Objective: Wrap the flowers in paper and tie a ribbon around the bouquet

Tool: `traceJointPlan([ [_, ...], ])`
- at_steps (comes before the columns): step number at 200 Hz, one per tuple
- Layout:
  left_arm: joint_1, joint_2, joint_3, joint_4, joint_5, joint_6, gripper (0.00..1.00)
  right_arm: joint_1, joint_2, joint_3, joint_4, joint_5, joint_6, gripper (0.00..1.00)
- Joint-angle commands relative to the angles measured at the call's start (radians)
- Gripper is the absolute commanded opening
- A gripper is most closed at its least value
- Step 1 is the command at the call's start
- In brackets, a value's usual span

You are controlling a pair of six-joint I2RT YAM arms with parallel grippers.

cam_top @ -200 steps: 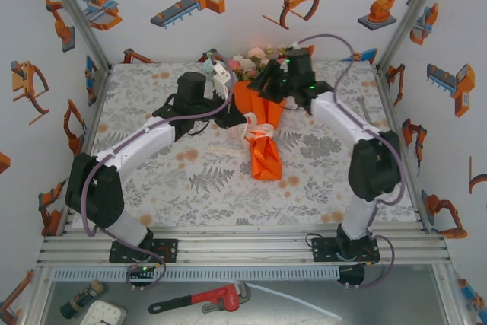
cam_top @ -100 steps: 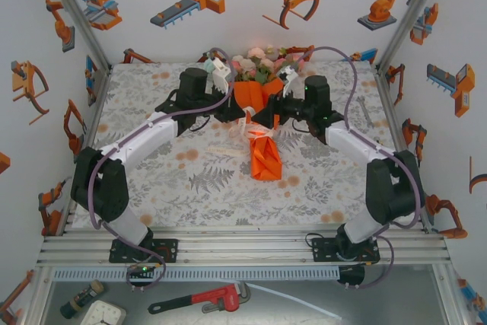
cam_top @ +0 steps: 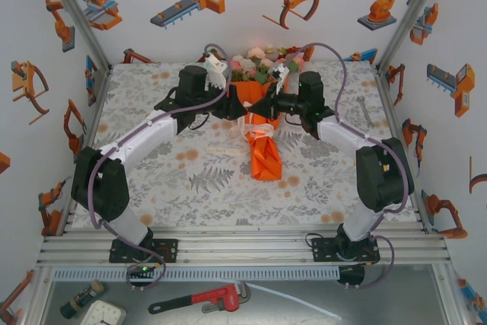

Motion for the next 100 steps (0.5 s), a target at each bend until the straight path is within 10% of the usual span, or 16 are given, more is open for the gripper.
traceJointPlan([
  [1,0.09,-0.024,-0.049,-0.02,-0.174,-0.254,0.52,0.003,-0.036,-0.032,0.047,0.043,0.002,0.0],
  [30,0.187,0.012,-0.151,0.008,-0.162,-0.49,0.49,0.004,-0.048,-0.047,0.002,0.074,-0.021,0.0],
  [100,0.15,0.259,-0.043,-0.026,-0.06,-0.54,0.46,0.003,-0.044,-0.017,-0.053,0.095,-0.03,0.0],
])
